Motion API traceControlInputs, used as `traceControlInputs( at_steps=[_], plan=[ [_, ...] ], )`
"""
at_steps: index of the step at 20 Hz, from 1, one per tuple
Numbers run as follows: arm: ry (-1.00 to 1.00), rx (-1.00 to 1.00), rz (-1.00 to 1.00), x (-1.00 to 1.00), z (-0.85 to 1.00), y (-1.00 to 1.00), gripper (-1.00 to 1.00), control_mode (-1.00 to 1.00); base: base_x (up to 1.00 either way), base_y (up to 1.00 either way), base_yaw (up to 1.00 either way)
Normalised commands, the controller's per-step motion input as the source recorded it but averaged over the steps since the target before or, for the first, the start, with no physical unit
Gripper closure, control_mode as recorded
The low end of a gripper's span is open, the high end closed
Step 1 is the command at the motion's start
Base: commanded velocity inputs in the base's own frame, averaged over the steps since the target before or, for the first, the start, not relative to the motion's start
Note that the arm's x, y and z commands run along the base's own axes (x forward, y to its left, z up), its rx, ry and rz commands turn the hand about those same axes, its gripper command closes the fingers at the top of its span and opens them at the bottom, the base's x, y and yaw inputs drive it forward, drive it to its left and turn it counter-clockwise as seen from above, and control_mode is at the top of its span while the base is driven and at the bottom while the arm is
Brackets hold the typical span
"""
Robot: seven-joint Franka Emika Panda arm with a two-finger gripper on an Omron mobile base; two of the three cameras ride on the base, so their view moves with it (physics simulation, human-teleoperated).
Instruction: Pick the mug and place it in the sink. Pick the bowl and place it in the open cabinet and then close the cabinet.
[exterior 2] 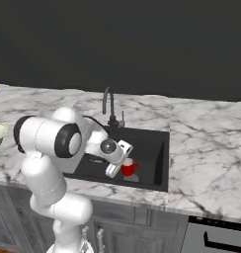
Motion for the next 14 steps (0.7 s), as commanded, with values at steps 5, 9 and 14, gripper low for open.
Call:
traceControlInputs(
  at_steps=[5, 9, 14],
  plan=[
    [0.21, 0.15, 0.0, -0.01, 1.0, -0.56, -1.0, -1.0, 0.0, 0.0, 0.0],
    [0.21, 0.15, 0.0, 0.0, 1.0, -0.57, -1.0, -1.0, 0.0, 0.0, 0.0],
    [0.21, 0.13, 0.0, 0.0, 1.0, -0.56, -1.0, -1.0, 0.0, 0.0, 0.0]
  ],
)
